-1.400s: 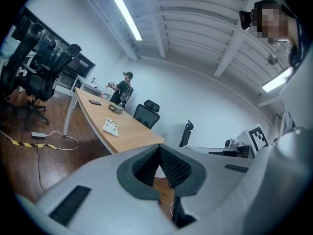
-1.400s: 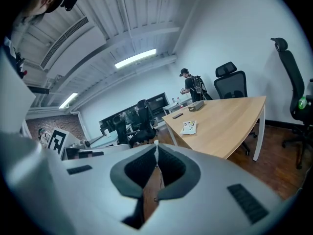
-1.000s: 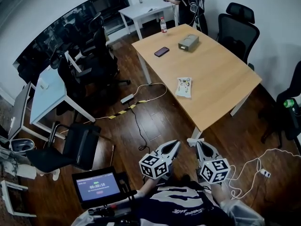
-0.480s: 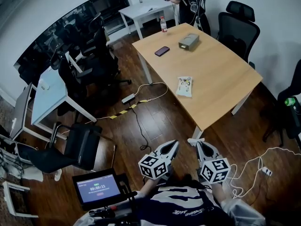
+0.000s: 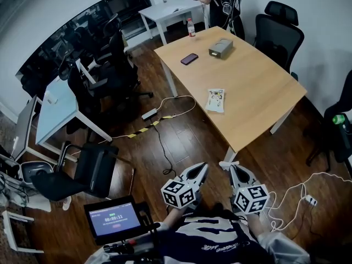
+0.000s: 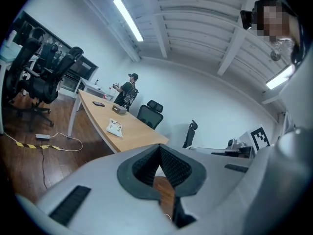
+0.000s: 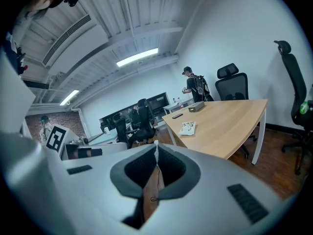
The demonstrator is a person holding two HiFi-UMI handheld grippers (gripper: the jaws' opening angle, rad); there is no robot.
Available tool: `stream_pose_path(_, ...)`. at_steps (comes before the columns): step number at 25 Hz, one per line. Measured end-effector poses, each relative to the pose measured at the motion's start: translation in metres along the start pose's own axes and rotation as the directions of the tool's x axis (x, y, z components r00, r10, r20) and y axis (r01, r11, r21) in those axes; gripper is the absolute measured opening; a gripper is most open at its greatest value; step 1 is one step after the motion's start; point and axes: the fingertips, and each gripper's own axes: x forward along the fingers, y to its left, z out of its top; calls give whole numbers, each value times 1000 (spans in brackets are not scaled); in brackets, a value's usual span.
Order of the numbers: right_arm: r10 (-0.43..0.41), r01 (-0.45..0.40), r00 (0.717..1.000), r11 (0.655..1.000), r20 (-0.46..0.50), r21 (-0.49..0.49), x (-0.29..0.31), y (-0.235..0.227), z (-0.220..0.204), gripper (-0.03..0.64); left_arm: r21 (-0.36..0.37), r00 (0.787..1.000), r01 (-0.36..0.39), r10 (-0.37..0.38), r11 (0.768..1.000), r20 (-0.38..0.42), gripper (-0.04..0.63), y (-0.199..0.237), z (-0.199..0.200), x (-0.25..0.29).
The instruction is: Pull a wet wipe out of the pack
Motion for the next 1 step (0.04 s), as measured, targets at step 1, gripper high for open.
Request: stream_pose_path(1,0,0,1000,1000,0,0,0,0,0,-5,0,1000,-1,1,1000,2,3,0,1,0)
